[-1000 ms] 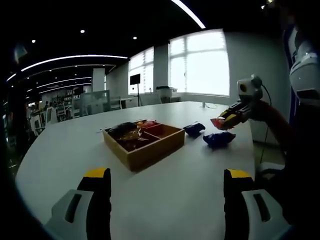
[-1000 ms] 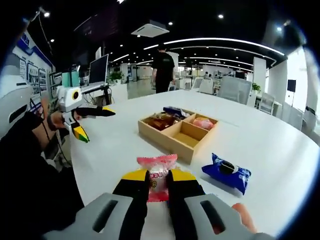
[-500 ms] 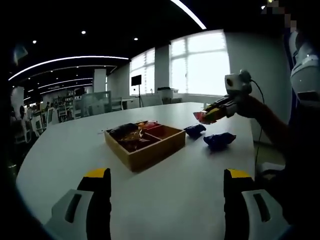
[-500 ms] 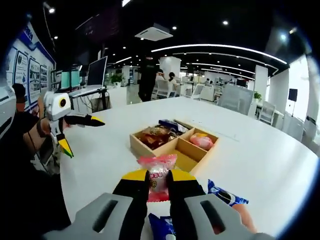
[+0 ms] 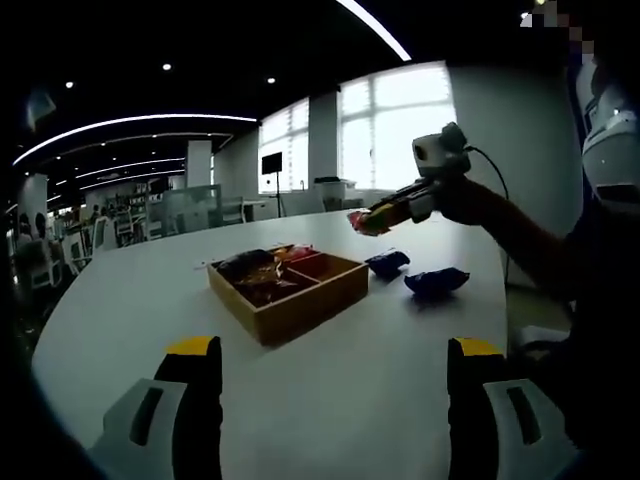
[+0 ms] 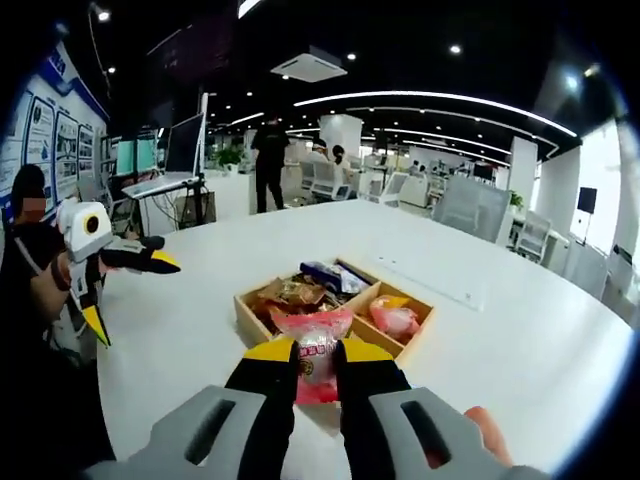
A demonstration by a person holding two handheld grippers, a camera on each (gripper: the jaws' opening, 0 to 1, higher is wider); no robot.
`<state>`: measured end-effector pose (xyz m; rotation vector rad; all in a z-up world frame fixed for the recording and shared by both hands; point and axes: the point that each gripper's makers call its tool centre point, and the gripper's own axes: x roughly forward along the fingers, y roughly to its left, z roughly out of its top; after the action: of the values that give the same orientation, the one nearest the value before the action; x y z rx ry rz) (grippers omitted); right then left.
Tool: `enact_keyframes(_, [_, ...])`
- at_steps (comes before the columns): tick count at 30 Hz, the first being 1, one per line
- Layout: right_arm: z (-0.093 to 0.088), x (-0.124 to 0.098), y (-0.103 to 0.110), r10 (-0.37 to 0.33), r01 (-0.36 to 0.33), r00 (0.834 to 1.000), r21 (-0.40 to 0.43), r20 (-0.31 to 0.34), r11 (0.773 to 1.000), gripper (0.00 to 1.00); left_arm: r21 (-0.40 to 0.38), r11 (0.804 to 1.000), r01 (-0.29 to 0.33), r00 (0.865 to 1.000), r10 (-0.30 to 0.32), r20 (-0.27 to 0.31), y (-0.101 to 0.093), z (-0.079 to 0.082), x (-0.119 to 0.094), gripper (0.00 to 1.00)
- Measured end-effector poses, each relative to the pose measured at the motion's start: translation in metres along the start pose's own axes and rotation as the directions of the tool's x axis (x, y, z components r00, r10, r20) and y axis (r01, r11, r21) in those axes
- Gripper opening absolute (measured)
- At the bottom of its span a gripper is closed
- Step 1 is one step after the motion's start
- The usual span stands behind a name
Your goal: Pick up the scattered marshmallows, QQ candies, Oreo cookies, and mixed nuts on the table and sort them into separate containers
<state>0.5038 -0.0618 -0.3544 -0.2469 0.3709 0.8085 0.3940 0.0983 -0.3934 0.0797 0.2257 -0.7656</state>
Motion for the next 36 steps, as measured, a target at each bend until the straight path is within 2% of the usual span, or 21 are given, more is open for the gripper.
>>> enact_keyframes(13, [0.019, 0.028, -0.014, -0.016, 0.016, 1.0, -0.013, -0.004, 1.0, 0.11, 0.014, 1.0, -0.016, 1.0, 0.016, -0.002, -0.002, 0.003, -0.009, 0.97])
enact_keyframes(17, [0.026, 0.036, -0.021, -0.009, 0.009, 1.0, 0.014, 0.01, 1.0, 0.11, 0.02, 1.0, -0.024, 1.0, 0.024, -0.004, -0.001, 0.003, -0.011, 0.97])
enact_keyframes(27, [0.024, 0.061, -0.036, -0.011, 0.01, 1.0, 0.062, 0.009, 0.998, 0.11, 0.029, 0.999, -0.02, 1.0, 0.02, -0.001, -0.007, 0.007, -0.011, 0.97])
enact_keyframes(32, [0.02, 0.073, -0.048, -0.044, 0.044, 0.999, 0.078, -0.009, 0.996, 0.11, 0.035, 0.999, -0.021, 1.0, 0.022, -0.016, -0.007, 0.004, -0.011, 0.97])
enact_keyframes(36, [0.021, 0.078, -0.054, -0.072, 0.072, 0.997, 0.087, 0.001, 0.994, 0.12, 0.036, 0.999, -0.023, 1.0, 0.023, -0.014, -0.007, 0.004, -0.011, 0.97])
